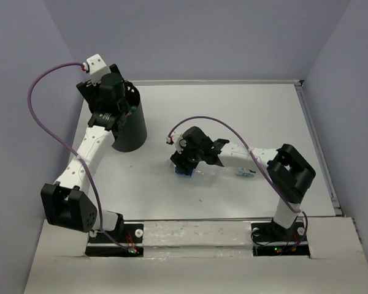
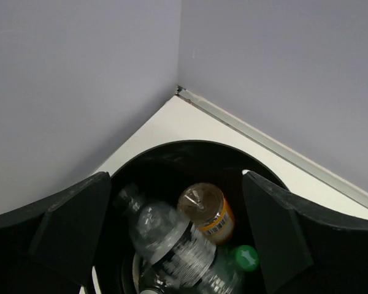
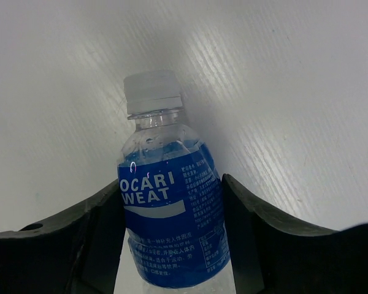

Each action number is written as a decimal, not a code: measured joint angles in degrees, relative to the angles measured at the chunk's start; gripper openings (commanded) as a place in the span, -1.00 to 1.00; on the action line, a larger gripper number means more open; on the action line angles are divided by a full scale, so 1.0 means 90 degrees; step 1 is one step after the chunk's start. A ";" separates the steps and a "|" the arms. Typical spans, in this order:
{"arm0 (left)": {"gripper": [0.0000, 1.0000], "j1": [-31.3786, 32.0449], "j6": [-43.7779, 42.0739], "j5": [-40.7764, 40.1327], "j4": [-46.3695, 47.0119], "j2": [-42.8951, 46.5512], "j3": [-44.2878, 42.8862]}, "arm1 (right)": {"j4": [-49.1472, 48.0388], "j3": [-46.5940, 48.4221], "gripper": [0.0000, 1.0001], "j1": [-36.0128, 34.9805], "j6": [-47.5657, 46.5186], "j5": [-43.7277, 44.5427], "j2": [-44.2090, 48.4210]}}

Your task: Put the plastic bottles in the bin

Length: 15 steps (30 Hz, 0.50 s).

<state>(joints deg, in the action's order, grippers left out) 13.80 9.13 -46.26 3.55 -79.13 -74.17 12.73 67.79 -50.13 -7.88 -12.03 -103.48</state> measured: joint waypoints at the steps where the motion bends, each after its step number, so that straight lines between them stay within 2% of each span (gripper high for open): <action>1: 0.98 0.0000 0.0036 0.0100 -0.0024 0.0044 0.0000 | -0.0012 0.0000 0.02 0.0000 0.0022 -0.0024 0.0053; 6: 0.98 0.0000 0.0313 0.0809 -0.0289 0.0741 0.0007 | -0.0134 0.0024 0.01 0.0000 0.0180 -0.0175 0.0639; 11: 0.98 0.0000 0.0772 0.1814 -0.0493 0.2205 0.0381 | -0.0478 0.0352 -0.02 0.0005 0.0512 -0.0379 0.1324; 15: 0.98 0.0000 0.1054 0.2720 -0.0675 0.3558 0.1219 | -0.0959 0.1015 -0.04 0.0022 0.0899 -0.0512 0.1481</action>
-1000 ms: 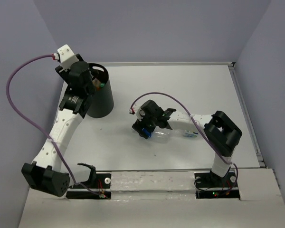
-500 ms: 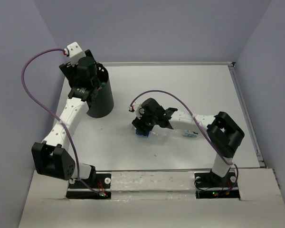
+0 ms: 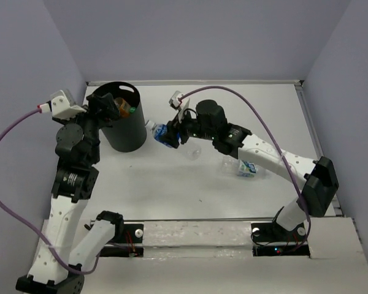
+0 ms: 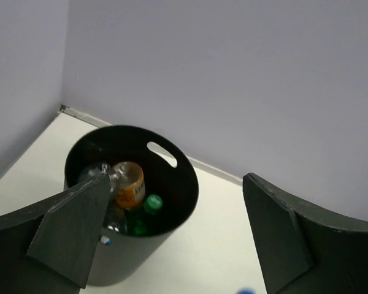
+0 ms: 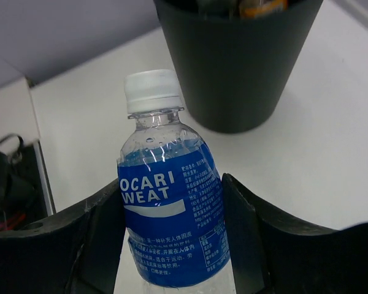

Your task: Put the plastic bottles in the bin

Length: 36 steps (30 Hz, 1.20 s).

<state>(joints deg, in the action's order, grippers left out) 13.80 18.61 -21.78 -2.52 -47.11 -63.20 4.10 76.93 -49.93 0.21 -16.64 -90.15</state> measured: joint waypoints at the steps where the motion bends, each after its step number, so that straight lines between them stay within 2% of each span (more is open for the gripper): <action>1: 0.98 0.0000 0.0046 0.0148 -0.0090 0.0265 0.0168 | -0.0148 0.0194 -0.05 0.0000 0.0126 -0.0024 -0.0019; 8: 0.90 0.0000 0.0287 0.0658 -0.0816 0.1848 0.1078 | -0.1331 0.1647 -0.09 0.0000 0.0877 -0.0148 -0.0610; 13: 0.87 0.0000 0.0563 0.0719 -0.1413 0.2659 0.1523 | -0.2635 0.2837 -0.11 0.0002 0.1299 -0.0202 -0.1562; 16: 0.86 0.0000 0.0731 0.0787 -0.1863 0.2895 0.1557 | -0.3194 0.4092 -0.17 0.0002 0.1430 -0.0199 -0.2582; 20: 0.86 0.0027 0.0874 0.0906 -0.2186 0.2975 0.1557 | -0.3784 0.5090 -0.18 0.0002 0.1545 -0.0160 -0.3592; 24: 0.86 0.0129 0.0947 0.0954 -0.2380 0.3041 0.1557 | -0.4129 0.6880 -0.17 0.0002 0.1610 0.0007 -0.5051; 27: 0.86 0.0180 0.0974 0.1013 -0.2443 0.3043 0.1557 | -0.4228 0.7803 -0.15 0.0005 0.1564 0.0197 -0.6008; 29: 0.86 0.0194 0.0976 0.1039 -0.2450 0.3043 0.1557 | -0.4228 0.7932 -0.05 0.0005 0.1447 0.0330 -0.6329; 30: 0.86 0.0206 0.0979 0.1042 -0.2450 0.3043 0.1557 | -0.4214 0.7907 0.27 0.0007 0.1406 0.0364 -0.6424; 32: 0.86 0.0211 0.0981 0.1071 -0.2450 0.3041 0.1557 | -0.4228 0.7655 0.68 0.0007 0.1290 0.0381 -0.6477; 33: 0.86 0.0211 0.0986 0.1093 -0.2448 0.3041 0.1554 | -0.4223 0.7448 0.81 0.0007 0.1209 0.0369 -0.6448; 36: 0.86 0.0211 0.0988 0.1168 -0.2446 0.3026 0.1545 | -0.4204 0.6994 0.82 0.0007 0.1129 0.0301 -0.6377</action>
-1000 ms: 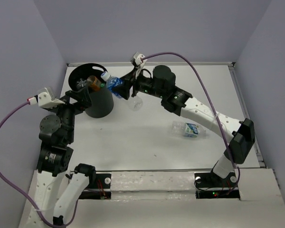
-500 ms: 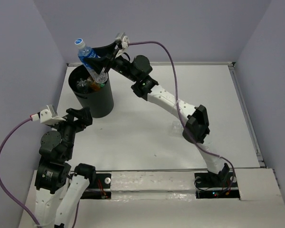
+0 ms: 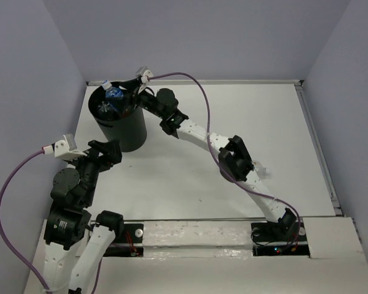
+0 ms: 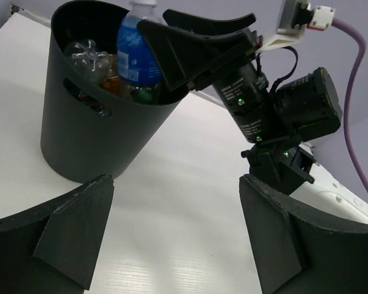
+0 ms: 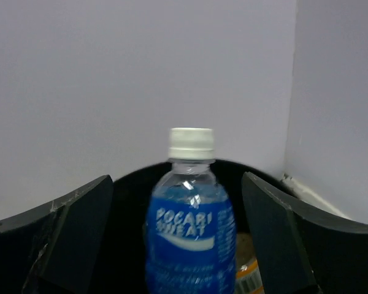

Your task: Put the plastic bottles in the bin

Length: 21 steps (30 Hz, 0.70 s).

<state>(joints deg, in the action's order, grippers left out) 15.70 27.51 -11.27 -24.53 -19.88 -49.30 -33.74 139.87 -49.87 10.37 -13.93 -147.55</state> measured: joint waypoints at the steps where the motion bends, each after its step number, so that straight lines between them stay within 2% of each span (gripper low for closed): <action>1: 0.86 0.0000 0.0000 0.0024 -0.0007 -0.0017 -0.0019 | 0.0012 -0.0192 0.81 0.0000 -0.0017 -0.0036 0.0053; 6: 0.86 0.0000 -0.0005 0.0022 -0.0029 -0.0112 -0.0226 | 0.0034 -0.1141 0.81 -0.0002 -0.0024 -0.0202 0.0646; 11: 0.87 0.0000 -0.0066 0.0027 -0.0044 -0.0209 -0.0529 | -0.0155 -0.2484 0.82 0.0000 -0.0022 -0.0282 0.1974; 16: 0.88 0.0000 -0.0238 0.0488 0.0172 -0.0641 -0.0656 | -0.0357 -0.4447 0.68 0.0010 0.0007 0.0019 0.3917; 21: 0.79 0.0039 -0.0350 0.1792 0.0857 -0.1579 -0.0449 | 0.0265 -0.6829 0.65 0.0287 0.0381 0.1056 0.6278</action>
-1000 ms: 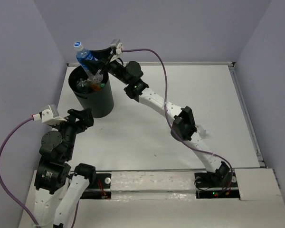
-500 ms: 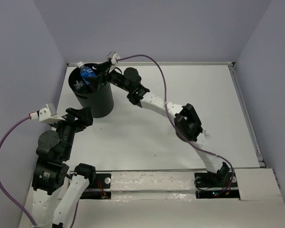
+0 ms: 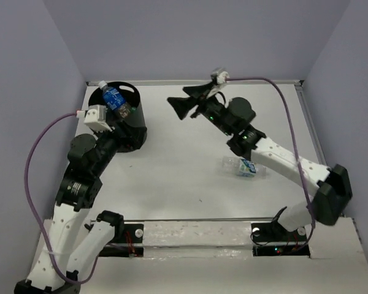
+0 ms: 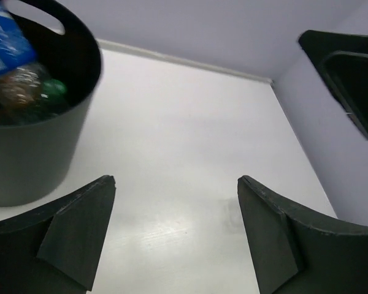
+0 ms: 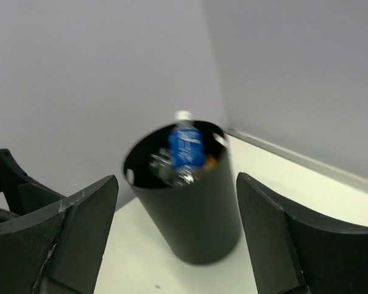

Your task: Put the plastic bottles in the bin

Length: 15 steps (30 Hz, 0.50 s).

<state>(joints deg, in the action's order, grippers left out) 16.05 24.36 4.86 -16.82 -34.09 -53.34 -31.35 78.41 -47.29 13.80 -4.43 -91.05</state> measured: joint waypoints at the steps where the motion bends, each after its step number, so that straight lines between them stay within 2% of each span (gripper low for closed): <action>1: 0.80 0.0056 -0.0005 0.0180 0.0104 -0.0248 0.0024 | 0.0168 -0.0474 0.65 0.0146 0.0104 0.0185 0.0498; 2: 0.85 0.0231 -0.0027 0.0296 0.0211 -0.0563 0.0032 | 0.0364 -0.1001 0.65 0.0396 0.0330 0.0403 0.1086; 7: 0.93 0.2703 -0.0372 -0.0199 0.0500 -0.2392 -0.0306 | 0.1406 -0.2446 0.65 0.1525 0.0945 0.1668 0.3376; 8: 0.95 0.2963 -0.0466 -0.0265 0.0537 -0.2640 -0.0396 | 0.1525 -0.2518 0.65 0.1540 0.0969 0.1773 0.3611; 9: 0.95 0.3621 -0.0682 -0.0435 0.0583 -0.3283 -0.0631 | 0.1678 -0.2577 0.65 0.1525 0.0971 0.1880 0.4012; 11: 0.96 0.4243 -0.1168 -0.0726 0.0741 -0.4143 -0.1095 | 0.1914 -0.2611 0.64 0.1469 0.0962 0.2059 0.4692; 15: 0.97 0.5073 -0.2006 -0.0928 0.1124 -0.5663 -0.1882 | 0.2191 -0.2696 0.64 0.1452 0.0928 0.2358 0.5899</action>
<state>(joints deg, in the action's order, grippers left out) 61.71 6.31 -3.49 -6.70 -85.06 -70.28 -11.64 54.15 -34.22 22.15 16.80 -37.95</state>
